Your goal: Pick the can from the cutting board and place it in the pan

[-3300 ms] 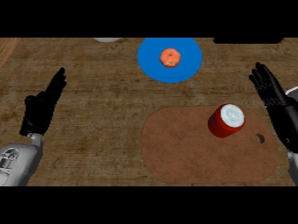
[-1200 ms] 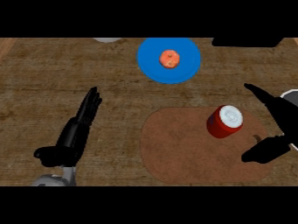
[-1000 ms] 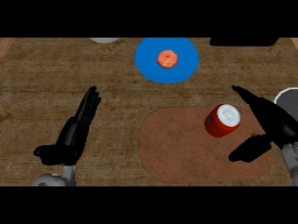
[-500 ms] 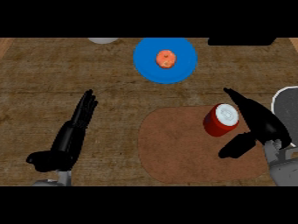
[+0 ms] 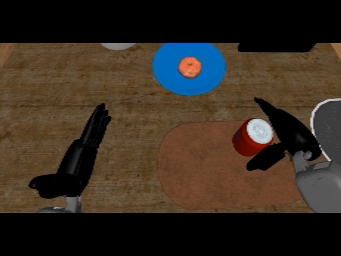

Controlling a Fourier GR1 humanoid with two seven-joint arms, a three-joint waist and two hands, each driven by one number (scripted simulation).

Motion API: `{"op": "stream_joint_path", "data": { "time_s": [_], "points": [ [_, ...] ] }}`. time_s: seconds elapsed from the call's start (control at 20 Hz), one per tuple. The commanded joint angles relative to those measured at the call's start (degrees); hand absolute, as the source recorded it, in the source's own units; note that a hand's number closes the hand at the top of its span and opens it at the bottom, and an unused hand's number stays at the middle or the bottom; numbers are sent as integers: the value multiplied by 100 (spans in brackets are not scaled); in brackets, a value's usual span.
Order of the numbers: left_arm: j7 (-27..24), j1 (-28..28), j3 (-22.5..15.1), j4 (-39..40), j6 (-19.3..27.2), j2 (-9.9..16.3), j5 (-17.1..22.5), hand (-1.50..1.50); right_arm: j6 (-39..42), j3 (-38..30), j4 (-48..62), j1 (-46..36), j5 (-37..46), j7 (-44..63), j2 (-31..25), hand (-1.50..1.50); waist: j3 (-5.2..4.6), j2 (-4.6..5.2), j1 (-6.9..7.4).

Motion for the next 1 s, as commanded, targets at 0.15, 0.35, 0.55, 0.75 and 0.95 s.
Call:
{"op": "stream_joint_path", "data": {
  "time_s": [0.15,0.35,0.55,0.75,0.95],
  "points": [
    [-368,-215,226,490,-88,-111,-82,0,161,-195,567,-171,517,-10,604,-150,0,2,-9],
    [27,103,-67,-143,48,-152,-211,0,517,173,1069,-197,625,-859,282,150,3,4,38],
    [-66,-68,294,61,-165,60,-20,0,213,355,1028,11,1127,-975,417,150,2,1,5],
    [-206,159,20,102,-63,-224,-168,0,376,0,977,-125,1189,-1046,288,150,0,-3,-5],
    [-232,-89,101,272,-5,-236,-269,0,-501,66,924,175,1784,-1424,411,150,2,-2,-13]
  ]
}}
